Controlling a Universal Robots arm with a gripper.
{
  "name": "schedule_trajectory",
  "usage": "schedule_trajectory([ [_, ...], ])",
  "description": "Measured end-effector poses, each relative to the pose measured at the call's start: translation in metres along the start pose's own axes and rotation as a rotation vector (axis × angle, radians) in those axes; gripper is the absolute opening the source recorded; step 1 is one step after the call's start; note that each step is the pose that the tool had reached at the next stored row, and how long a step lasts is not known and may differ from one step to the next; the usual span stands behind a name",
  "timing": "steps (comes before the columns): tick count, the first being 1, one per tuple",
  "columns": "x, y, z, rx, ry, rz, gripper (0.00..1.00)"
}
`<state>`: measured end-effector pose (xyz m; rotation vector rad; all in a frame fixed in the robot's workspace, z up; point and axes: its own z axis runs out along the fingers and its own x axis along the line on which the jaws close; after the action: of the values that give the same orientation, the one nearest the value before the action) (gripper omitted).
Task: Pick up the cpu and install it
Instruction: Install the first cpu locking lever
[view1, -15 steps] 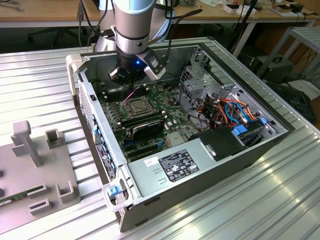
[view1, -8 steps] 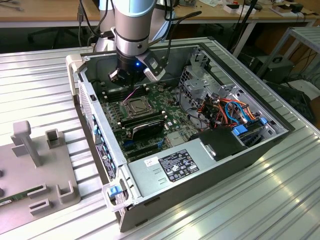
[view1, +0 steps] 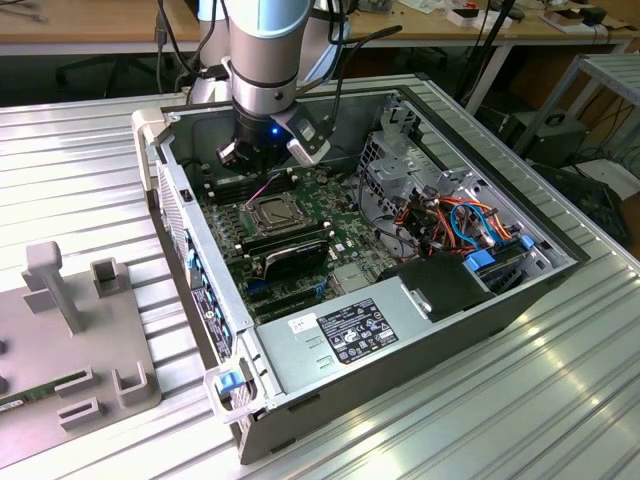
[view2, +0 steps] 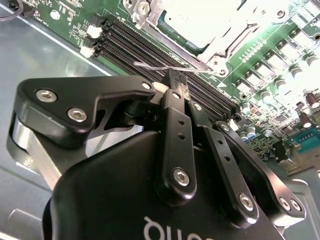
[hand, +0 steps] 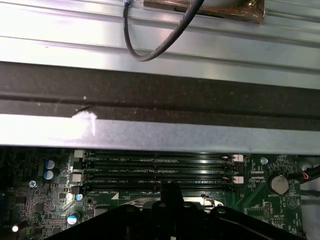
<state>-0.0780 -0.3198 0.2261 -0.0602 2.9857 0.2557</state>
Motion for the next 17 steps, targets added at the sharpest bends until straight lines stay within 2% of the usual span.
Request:
schedule_trajectory([
  [8, -0.0033, -0.0014, 0.007, 0.0002, 0.0003, 0.0, 0.11],
  [17, -0.0096, -0.0023, 0.0112, 0.0002, 0.0002, 0.0, 0.11],
])
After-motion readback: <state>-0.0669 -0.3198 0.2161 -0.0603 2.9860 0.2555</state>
